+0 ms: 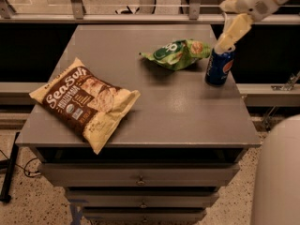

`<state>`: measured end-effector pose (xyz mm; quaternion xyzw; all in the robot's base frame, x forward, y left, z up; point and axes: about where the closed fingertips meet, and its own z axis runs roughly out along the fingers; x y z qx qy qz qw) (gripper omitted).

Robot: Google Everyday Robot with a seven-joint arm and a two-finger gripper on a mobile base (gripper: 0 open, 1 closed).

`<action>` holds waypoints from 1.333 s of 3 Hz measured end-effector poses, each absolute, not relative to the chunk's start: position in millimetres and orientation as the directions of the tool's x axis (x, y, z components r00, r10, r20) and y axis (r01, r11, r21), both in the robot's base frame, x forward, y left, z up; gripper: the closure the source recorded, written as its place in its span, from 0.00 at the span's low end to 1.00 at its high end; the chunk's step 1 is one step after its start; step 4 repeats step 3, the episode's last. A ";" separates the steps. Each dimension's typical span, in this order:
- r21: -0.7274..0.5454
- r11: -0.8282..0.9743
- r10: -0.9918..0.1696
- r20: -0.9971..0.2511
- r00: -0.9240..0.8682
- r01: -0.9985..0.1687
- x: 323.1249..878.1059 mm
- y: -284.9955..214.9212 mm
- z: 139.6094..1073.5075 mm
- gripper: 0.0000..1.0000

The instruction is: Move green rice chip bag near pepsi can

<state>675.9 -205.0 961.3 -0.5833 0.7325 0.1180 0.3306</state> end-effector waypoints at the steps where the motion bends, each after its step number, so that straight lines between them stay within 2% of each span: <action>1: -0.165 0.396 -0.667 -0.728 -0.159 -0.903 638.9 -250.1 980.6 0.00; 2: -0.145 0.473 -0.556 -0.814 -0.167 -0.869 596.8 -288.7 987.5 0.00; 3: -0.091 0.525 -0.527 -0.815 -0.239 -0.846 575.5 -318.2 959.5 0.00; 4: -0.091 0.525 -0.527 -0.815 -0.239 -0.846 575.5 -318.2 959.5 0.00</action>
Offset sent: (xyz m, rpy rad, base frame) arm -0.1818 -0.1699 -0.0191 0.4471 -0.0627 -0.3143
